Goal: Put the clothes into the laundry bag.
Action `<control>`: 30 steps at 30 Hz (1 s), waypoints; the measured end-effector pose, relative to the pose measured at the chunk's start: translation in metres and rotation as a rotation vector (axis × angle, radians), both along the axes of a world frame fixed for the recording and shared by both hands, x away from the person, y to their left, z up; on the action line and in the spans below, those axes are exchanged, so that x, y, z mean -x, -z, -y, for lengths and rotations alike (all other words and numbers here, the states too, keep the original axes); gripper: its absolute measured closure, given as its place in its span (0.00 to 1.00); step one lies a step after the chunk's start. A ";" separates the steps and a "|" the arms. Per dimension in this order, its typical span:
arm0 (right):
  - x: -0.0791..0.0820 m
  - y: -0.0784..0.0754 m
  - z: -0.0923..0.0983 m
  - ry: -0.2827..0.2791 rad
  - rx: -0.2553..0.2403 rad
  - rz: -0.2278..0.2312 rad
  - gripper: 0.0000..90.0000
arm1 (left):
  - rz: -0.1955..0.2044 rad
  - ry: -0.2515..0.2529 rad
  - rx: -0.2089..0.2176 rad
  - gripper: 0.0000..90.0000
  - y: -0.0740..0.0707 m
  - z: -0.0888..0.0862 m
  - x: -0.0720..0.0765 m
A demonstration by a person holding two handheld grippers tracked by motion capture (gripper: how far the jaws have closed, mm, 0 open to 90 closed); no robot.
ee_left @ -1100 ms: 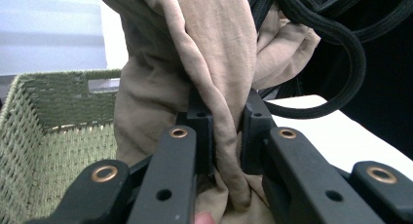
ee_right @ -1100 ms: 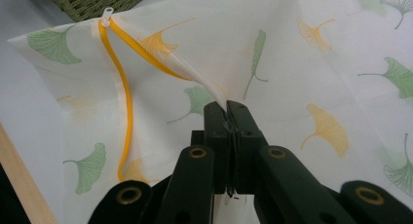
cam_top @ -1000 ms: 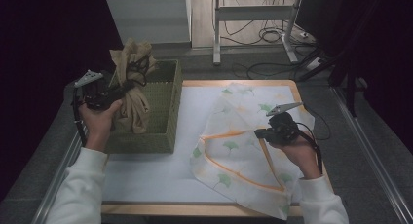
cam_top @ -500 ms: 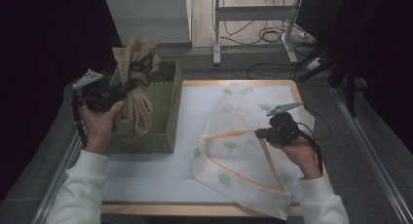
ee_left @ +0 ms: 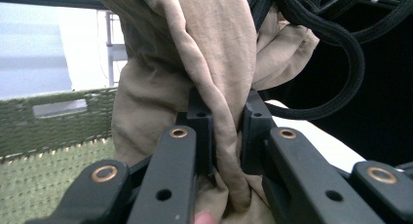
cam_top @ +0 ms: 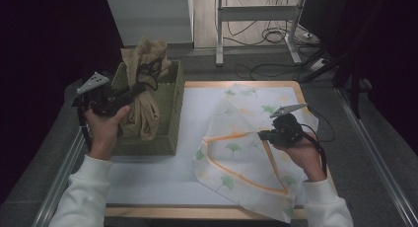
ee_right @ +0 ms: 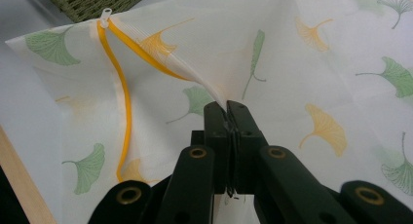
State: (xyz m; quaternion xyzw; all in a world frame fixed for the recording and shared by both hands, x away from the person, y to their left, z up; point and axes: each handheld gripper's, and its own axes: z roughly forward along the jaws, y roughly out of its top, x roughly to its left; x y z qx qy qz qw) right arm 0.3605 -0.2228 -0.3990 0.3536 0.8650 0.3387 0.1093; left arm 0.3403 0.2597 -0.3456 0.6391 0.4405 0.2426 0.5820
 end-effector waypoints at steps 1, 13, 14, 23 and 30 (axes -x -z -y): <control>0.000 0.000 0.000 0.000 0.001 0.000 0.96 | 0.002 0.007 0.003 0.88 -0.001 0.002 0.001; 0.000 -0.001 0.001 0.000 -0.002 0.000 0.96 | 0.022 0.076 0.014 0.88 -0.008 0.017 0.013; 0.000 0.000 0.001 0.001 -0.003 -0.001 0.96 | 0.025 0.084 0.015 0.88 -0.009 0.018 0.015; 0.000 -0.001 0.001 0.001 -0.001 0.002 0.96 | 0.042 0.141 0.027 0.88 -0.016 0.029 0.024; 0.000 -0.001 0.001 0.000 -0.001 0.004 0.96 | 0.040 0.166 0.035 0.88 -0.016 0.034 0.028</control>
